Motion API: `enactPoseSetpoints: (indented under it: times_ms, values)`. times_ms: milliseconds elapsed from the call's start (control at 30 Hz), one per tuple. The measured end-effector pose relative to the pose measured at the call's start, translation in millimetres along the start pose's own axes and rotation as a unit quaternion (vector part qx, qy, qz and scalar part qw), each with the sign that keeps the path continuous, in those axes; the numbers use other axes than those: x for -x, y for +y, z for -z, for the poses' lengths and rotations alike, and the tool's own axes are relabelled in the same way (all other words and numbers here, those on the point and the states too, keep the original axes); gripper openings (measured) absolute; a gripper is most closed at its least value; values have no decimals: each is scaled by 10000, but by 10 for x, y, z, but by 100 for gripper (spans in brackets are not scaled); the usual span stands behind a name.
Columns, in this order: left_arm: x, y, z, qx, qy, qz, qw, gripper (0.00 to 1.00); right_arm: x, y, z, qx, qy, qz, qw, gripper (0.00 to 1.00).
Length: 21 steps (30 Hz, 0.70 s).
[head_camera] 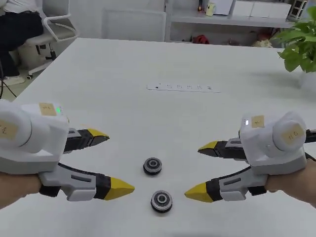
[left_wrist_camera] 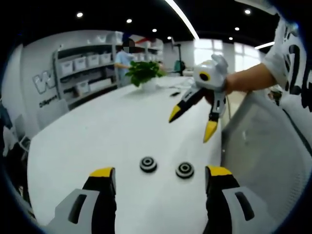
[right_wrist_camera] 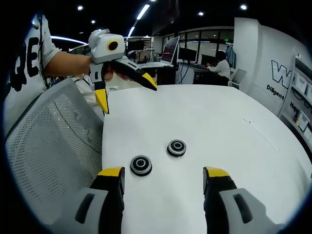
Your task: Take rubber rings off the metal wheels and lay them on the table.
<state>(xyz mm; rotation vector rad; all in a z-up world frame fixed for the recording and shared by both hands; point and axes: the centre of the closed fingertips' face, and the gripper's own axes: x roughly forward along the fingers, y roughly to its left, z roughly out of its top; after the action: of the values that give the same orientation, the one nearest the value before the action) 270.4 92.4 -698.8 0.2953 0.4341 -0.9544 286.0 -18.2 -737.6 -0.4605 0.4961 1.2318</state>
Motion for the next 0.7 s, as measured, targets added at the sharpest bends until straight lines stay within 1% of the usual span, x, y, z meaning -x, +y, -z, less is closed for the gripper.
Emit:
enactPoseSetpoints:
  times_ms: [200, 433, 667, 700]
  values:
    - [-47, -12, 26, -4, 30, 76, 10000, 75, -28, 27, 12, -19, -52, -122, 9999, 63]
    - [-102, -21, 61, 40, 75, 152, 9998, 72, -58, 3, 7, -94, -135, -147, 9998, 63]
    - [-153, -43, 65, 68, 63, 217, 9997, 72, -95, -12, 62, -156, -101, -197, 9996, 63]
    - [-161, -46, 67, 67, 64, 226, 9997, 72, -100, -10, 65, -222, -120, -221, 9994, 64]
